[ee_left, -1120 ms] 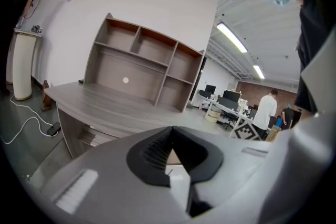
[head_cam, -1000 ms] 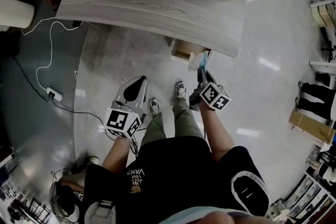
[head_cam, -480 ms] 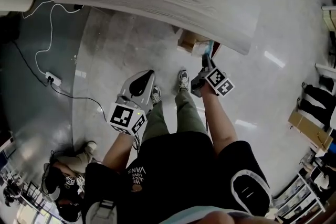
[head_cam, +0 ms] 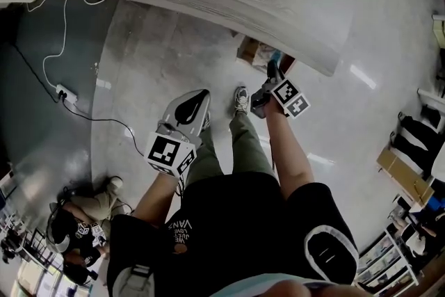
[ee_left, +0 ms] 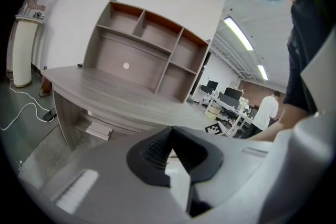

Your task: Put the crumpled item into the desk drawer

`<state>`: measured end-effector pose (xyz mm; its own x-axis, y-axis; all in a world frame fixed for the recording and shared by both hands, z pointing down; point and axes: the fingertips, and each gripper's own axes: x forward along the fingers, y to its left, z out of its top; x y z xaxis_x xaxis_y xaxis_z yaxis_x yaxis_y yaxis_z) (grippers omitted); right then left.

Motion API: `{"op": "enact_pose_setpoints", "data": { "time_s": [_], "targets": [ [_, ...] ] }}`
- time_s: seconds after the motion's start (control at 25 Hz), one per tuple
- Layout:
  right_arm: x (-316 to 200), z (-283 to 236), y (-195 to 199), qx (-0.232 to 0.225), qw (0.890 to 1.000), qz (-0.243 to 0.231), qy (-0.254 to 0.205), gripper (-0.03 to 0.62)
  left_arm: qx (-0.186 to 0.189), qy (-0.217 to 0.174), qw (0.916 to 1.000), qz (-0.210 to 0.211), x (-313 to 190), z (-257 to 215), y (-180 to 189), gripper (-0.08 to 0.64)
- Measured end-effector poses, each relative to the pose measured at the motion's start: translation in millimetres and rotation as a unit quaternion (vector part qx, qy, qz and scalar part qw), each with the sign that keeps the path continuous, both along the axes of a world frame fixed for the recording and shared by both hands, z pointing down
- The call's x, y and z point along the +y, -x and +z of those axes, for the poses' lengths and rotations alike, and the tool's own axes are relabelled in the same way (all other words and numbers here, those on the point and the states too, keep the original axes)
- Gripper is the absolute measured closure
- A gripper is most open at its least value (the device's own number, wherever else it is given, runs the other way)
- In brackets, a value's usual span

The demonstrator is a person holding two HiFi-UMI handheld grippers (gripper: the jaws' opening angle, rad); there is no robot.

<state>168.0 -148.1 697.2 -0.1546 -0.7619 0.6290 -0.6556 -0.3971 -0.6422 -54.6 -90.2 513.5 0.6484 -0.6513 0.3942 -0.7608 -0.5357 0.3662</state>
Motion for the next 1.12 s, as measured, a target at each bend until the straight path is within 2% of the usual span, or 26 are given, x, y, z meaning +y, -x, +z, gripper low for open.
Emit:
{"op": "enact_pose_setpoints", "data": {
  "time_s": [0.8,0.92,1.08,1.12],
  "targets": [
    [3,24,-6,0.026,0.998,-0.034,0.046,0.577,0.0,0.017,0.9998,-0.002,-5,12,-17,0.506],
    [5,26,-7,0.022,0.998,-0.03,0.048,0.543,0.001,0.018,0.9998,-0.003,-5,13,-18,0.506],
    [7,30,-9,0.021,0.998,-0.028,0.053,0.541,0.005,0.022,0.9997,-0.005,-3,16,-17,0.506],
    [8,31,-9,0.021,0.998,-0.027,0.055,0.524,0.005,0.023,0.9997,-0.005,-3,16,-17,0.506]
  ]
}}
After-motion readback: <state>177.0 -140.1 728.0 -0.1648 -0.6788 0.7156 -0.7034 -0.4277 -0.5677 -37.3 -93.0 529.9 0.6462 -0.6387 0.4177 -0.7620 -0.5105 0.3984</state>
